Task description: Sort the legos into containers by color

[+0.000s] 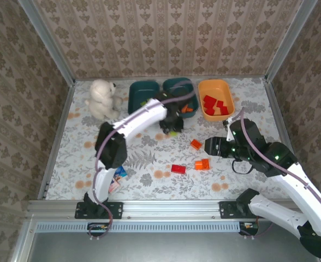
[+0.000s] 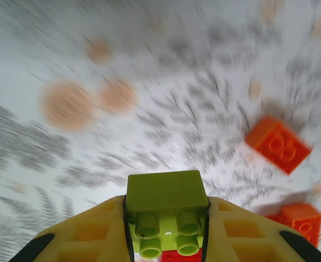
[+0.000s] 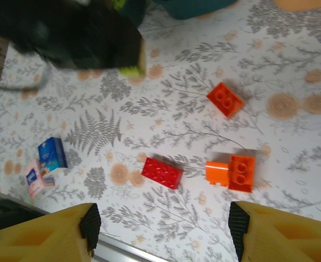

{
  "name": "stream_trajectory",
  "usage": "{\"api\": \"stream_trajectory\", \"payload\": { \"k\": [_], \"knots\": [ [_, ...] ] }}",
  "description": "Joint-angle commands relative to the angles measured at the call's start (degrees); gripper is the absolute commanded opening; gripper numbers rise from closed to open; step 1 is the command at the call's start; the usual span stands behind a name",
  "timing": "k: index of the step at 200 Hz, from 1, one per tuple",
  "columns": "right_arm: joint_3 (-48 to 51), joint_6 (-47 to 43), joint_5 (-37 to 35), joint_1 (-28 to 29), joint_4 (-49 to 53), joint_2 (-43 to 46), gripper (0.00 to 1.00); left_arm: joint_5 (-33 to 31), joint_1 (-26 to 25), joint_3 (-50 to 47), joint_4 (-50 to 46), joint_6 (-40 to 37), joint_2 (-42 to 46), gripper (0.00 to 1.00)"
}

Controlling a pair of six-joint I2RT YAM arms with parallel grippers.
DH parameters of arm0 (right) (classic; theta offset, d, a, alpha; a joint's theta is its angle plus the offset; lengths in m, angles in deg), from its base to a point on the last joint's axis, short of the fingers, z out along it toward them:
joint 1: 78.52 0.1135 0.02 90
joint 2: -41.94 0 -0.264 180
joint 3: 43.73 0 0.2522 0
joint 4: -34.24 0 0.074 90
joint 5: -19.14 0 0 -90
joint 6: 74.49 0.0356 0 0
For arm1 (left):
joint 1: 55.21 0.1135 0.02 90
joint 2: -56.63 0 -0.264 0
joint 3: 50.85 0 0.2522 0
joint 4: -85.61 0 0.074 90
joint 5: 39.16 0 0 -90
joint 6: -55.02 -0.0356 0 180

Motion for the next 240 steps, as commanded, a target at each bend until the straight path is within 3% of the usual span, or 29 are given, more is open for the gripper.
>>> {"api": "stream_trajectory", "payload": {
  "k": [1, 29, 74, 158, 240],
  "knots": [
    [-1.28, -1.45, 4.28, 0.44, -5.37, -4.59, 0.66, -3.46, 7.54, 2.83, -1.36, -5.67, 2.81, 0.29],
    [-2.83, -1.45, 5.22, 0.5, -8.21, -9.0, 0.66, -4.26, 15.96, 7.07, 3.72, -11.82, -0.77, 0.29],
    [-6.45, -2.3, 9.09, 0.69, -9.59, -18.98, 0.66, -7.88, 23.09, 17.29, 11.64, -17.29, -11.81, 0.26],
    [-11.0, -2.68, 9.8, 0.77, -9.45, -25.72, 0.66, -10.36, 24.91, 21.72, 18.11, -15.12, -23.03, 0.27],
    [-11.22, -4.45, 10.9, 0.76, -7.53, -29.02, 0.66, -8.83, 25.42, 21.97, 18.39, -13.7, -25.52, 0.33]
  ]
}}
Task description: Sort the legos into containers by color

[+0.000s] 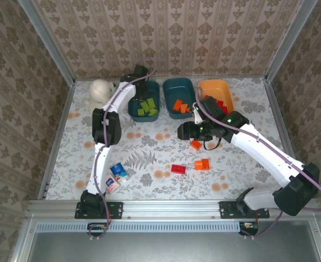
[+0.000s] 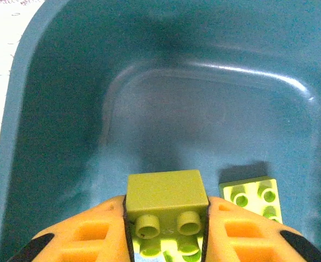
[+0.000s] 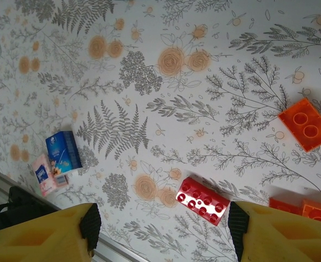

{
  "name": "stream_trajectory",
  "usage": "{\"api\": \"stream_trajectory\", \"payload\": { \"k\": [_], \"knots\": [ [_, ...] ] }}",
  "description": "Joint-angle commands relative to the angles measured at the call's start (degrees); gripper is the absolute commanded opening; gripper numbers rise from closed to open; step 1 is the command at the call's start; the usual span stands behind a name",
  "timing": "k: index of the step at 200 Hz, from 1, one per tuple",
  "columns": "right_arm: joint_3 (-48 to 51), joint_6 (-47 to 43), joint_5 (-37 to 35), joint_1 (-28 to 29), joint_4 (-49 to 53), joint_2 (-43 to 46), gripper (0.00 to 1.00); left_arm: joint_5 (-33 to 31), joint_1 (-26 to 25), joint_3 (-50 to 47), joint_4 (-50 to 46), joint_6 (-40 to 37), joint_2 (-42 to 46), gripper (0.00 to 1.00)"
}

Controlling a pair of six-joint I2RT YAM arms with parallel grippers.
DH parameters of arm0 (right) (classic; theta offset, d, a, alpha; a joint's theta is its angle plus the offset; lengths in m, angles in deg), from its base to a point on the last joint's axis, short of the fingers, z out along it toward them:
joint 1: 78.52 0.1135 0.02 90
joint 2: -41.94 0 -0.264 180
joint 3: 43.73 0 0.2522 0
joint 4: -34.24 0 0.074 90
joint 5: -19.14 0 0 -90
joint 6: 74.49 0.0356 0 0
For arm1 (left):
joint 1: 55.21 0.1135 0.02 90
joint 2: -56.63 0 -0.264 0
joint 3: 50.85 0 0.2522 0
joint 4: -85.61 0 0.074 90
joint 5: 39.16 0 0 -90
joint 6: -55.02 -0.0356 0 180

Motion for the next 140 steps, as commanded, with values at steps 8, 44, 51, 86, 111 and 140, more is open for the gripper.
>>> {"api": "stream_trajectory", "payload": {
  "k": [8, 44, 51, 86, 111, 140],
  "knots": [
    [-1.88, -2.22, 1.55, 0.41, 1.47, -1.84, 0.66, 0.83, 0.49, 2.16, -0.46, 1.36, -1.26, 0.35],
    [-2.56, -5.0, 1.33, 1.09, 2.75, -5.37, 0.67, 1.75, 0.65, 2.15, -2.32, 1.87, -1.28, 0.48],
    [-2.78, -5.7, 1.03, 1.36, 3.08, -5.89, 0.67, 1.88, 0.62, 2.21, -2.59, 1.97, -0.9, 0.5],
    [-2.86, -10.8, -1.6, 3.79, 5.59, -7.8, 0.68, 2.86, 0.63, 2.48, -2.6, 2.99, 2.67, 0.61],
    [-0.62, -14.67, -3.77, 8.33, 8.25, -9.47, 0.72, 4.3, 0.65, 3.48, -3.25, 5.16, 6.59, 0.64],
    [3.04, -19.23, -7.4, 14.46, 9.1, -11.51, 0.79, 6.78, 0.78, 0.62, -2.48, 8.6, 14.95, 0.68]
  ]
}}
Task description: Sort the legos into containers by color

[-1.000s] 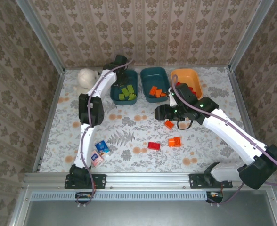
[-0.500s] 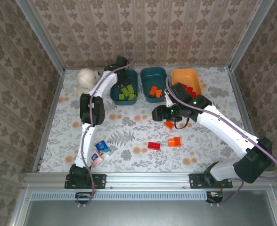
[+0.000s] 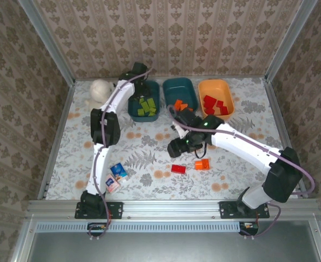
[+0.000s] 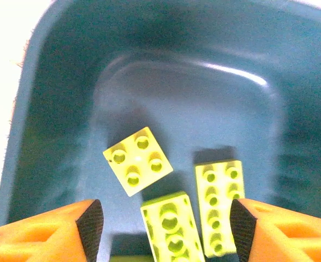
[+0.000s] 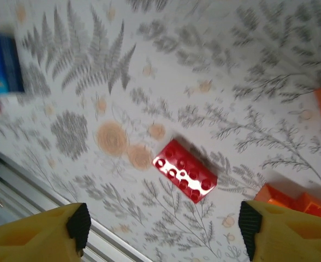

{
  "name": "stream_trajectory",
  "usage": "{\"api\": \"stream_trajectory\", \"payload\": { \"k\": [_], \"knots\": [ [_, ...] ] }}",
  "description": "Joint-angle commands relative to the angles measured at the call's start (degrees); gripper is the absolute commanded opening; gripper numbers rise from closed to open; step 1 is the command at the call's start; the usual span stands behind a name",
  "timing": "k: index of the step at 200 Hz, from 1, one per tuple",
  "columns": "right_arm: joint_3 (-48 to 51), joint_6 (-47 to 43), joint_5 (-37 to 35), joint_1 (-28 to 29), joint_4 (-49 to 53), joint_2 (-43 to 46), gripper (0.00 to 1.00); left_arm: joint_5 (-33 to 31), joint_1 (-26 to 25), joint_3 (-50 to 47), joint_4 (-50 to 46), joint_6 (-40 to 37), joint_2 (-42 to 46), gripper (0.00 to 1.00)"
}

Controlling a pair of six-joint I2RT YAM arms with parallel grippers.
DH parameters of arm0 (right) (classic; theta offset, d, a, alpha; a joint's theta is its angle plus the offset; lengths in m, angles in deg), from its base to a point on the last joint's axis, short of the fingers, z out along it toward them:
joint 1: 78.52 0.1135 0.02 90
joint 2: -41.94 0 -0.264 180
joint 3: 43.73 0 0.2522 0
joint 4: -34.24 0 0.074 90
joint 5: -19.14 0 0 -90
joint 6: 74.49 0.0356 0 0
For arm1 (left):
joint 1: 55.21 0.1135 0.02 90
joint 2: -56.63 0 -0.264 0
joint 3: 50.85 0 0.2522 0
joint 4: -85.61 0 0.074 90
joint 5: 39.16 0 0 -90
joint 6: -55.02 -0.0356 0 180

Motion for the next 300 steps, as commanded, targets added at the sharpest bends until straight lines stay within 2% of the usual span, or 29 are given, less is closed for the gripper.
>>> {"api": "stream_trajectory", "payload": {
  "k": [1, 25, 55, 84, 118, 179, 221, 249, 269, 300],
  "knots": [
    [2.84, -6.0, -4.33, 4.06, 4.1, -2.25, 0.79, 2.93, 0.77, -0.15, 0.22, 4.0, 11.79, 0.69],
    [3.62, -8.73, -6.69, 5.81, 2.81, -5.17, 0.8, 7.0, 1.69, -9.61, 4.11, 7.54, 22.32, 0.7],
    [0.71, -12.22, -8.08, 7.17, 2.87, -11.89, 0.8, 12.71, 3.49, -26.25, 9.74, 12.87, 37.25, 0.71],
    [-2.23, -14.02, -11.5, 8.81, 5.09, -18.69, 0.8, 14.74, 4.25, -38.77, 10.37, 15.34, 50.07, 0.71],
    [-2.45, -15.12, -13.31, 8.86, 4.19, -22.24, 0.78, 16.47, 4.29, -49.67, 9.59, 17.47, 61.55, 0.71],
    [-2.01, -14.98, -12.89, 8.91, 1.36, -25.52, 0.52, 19.12, 2.33, -60.86, 9.22, 19.19, 71.19, 0.69],
    [-2.39, -14.31, -12.77, 8.01, 0.47, -25.15, 0.33, 21.46, -2.13, -68.04, 9.47, 16.94, 75.6, 0.69],
    [-2.83, -11.76, -12.28, 5.23, 1.22, -19.49, 0.29, 23.34, -3.42, -79.0, 11.41, 18.79, 84.23, 0.69],
    [-4.04, -9.5, -11.4, 0.78, 2.57, -14.35, 0.28, 25.94, -3.27, -85.74, 14.66, 19.56, 89.89, 0.71],
    [-10.46, -8.48, -10.73, -9.02, 3.55, -11.17, 0.27, 31.38, -2.74, -92.78, 23.96, 23.08, 89.32, 0.71]
  ]
}}
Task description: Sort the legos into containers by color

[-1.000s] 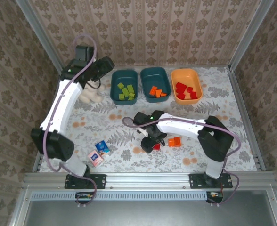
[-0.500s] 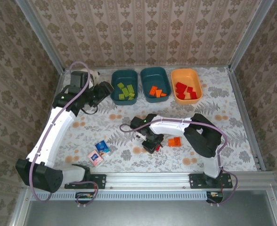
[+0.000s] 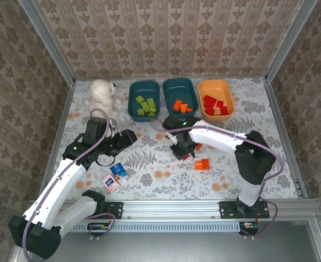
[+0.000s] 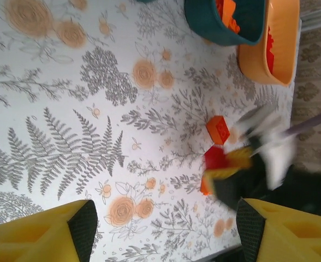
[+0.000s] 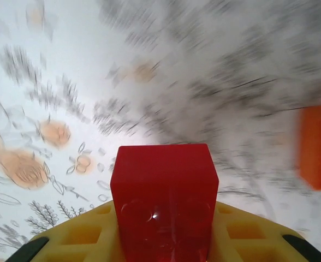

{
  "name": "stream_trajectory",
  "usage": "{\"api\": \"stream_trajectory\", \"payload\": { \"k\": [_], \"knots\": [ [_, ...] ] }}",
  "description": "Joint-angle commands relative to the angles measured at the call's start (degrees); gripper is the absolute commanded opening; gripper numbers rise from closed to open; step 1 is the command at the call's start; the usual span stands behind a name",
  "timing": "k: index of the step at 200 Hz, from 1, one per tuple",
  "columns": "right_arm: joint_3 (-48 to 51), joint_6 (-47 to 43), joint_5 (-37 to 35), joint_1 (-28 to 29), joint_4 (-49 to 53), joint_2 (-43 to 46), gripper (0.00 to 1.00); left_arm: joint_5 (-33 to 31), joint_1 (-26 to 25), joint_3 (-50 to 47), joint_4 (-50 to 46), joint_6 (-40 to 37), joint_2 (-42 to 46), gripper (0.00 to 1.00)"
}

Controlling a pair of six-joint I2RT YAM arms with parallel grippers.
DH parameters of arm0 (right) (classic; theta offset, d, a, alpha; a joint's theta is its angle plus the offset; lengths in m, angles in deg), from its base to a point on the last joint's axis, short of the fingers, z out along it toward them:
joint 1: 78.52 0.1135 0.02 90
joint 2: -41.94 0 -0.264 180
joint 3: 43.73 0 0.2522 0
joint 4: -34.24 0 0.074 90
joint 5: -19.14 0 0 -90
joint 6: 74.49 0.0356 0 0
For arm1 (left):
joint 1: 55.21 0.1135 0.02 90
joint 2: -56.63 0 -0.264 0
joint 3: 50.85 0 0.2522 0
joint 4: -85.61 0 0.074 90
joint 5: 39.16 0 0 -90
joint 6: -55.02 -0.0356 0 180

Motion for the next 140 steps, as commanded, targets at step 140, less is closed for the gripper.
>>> {"api": "stream_trajectory", "payload": {
  "k": [140],
  "knots": [
    [-53.7, 10.02, -5.12, -34.56, -3.28, -34.91, 0.29, 9.29, -6.27, 24.21, 27.11, 2.17, -38.7, 0.7]
  ]
}}
